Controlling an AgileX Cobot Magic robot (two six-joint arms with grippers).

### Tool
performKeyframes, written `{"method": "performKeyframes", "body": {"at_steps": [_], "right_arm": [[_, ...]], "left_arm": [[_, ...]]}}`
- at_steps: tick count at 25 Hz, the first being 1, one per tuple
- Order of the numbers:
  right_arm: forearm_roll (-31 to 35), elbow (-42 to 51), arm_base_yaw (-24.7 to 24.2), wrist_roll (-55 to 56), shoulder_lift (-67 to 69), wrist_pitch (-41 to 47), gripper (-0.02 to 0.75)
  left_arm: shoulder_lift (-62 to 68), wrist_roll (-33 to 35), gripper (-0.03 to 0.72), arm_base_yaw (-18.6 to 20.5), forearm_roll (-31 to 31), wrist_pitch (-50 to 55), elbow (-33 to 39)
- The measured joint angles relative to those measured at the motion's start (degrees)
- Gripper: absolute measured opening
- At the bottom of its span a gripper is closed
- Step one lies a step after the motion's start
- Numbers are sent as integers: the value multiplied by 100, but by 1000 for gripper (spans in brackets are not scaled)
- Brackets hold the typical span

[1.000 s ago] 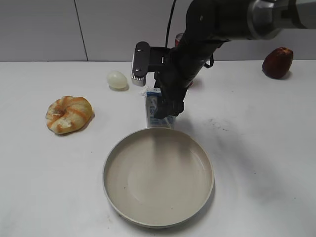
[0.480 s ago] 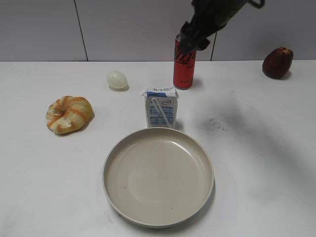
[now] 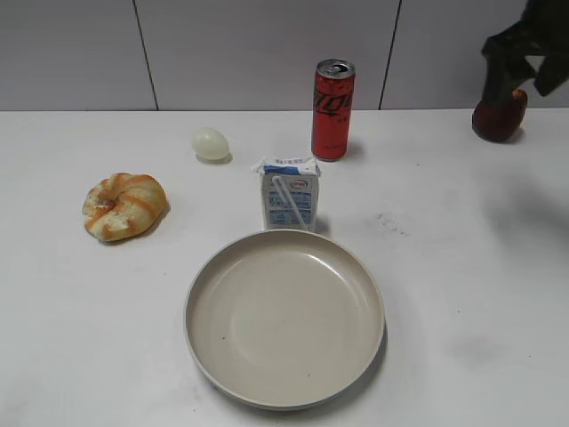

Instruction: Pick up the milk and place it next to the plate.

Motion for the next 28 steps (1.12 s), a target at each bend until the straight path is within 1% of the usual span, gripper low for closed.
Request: {"method": "performKeyframes", "body": {"at_steps": [2,5,9,13,21,28], "right_arm": [[30,13,-293,88,-72,188,573],[171,194,-671,160,-367,225,573],[320,861,-990,173,-1173,225,573],[308,1973,-1010,145,-2319,199,573],[308,4616,-1010,133,-4742,-385,573],[308,6565,-1010,128,-6871,-675,573]], "left_arm": [[0,0,7,0,0,0,0],[0,0,7,0,0,0,0],[0,0,7,0,0,0,0],[0,0,7,0,0,0,0],[0,0,7,0,0,0,0],[0,0,7,0,0,0,0]]}}
